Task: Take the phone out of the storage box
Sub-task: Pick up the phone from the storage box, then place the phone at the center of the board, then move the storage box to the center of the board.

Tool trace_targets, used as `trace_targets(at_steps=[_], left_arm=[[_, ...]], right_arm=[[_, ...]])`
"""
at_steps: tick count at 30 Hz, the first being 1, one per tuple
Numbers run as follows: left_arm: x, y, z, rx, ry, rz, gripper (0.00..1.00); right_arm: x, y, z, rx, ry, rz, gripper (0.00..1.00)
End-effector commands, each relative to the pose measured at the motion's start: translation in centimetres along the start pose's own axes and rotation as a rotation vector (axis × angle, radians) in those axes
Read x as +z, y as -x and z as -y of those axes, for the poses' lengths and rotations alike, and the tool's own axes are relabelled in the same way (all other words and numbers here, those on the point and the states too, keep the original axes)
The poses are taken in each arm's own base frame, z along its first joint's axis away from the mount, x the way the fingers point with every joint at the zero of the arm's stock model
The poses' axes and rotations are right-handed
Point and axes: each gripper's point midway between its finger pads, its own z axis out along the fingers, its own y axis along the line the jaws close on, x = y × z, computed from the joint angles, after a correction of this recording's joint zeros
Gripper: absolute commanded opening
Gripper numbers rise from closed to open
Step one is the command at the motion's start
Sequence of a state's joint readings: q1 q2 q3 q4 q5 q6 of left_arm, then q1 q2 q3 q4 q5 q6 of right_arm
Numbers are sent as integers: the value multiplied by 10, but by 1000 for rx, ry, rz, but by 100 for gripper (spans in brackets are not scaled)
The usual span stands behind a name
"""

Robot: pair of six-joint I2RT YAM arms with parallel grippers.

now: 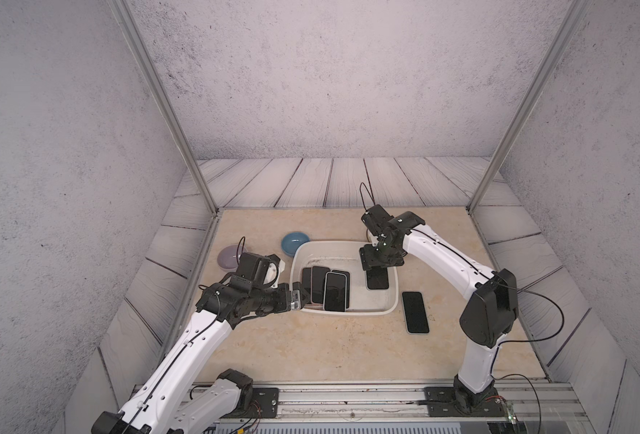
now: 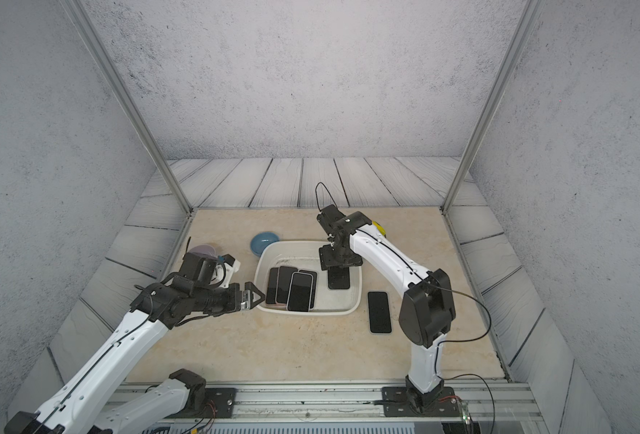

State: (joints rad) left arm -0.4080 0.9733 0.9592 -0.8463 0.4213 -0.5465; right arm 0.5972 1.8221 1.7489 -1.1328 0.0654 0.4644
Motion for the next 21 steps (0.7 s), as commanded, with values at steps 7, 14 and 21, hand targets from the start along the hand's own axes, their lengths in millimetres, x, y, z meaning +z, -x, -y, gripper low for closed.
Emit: trace_targets(at_steps=[7,14,21], left_arm=[[9,-1,12,17,-55,-15,99],[12,-5,16,31,-71,-24,99],[9,-10,14,34,-68,-26,99]], right_arm=[[-23,-58,117,254,-116,-35,68],[-14,-102,124,328,-64,-125,67],[7,-158,99,406,57,-208,67]])
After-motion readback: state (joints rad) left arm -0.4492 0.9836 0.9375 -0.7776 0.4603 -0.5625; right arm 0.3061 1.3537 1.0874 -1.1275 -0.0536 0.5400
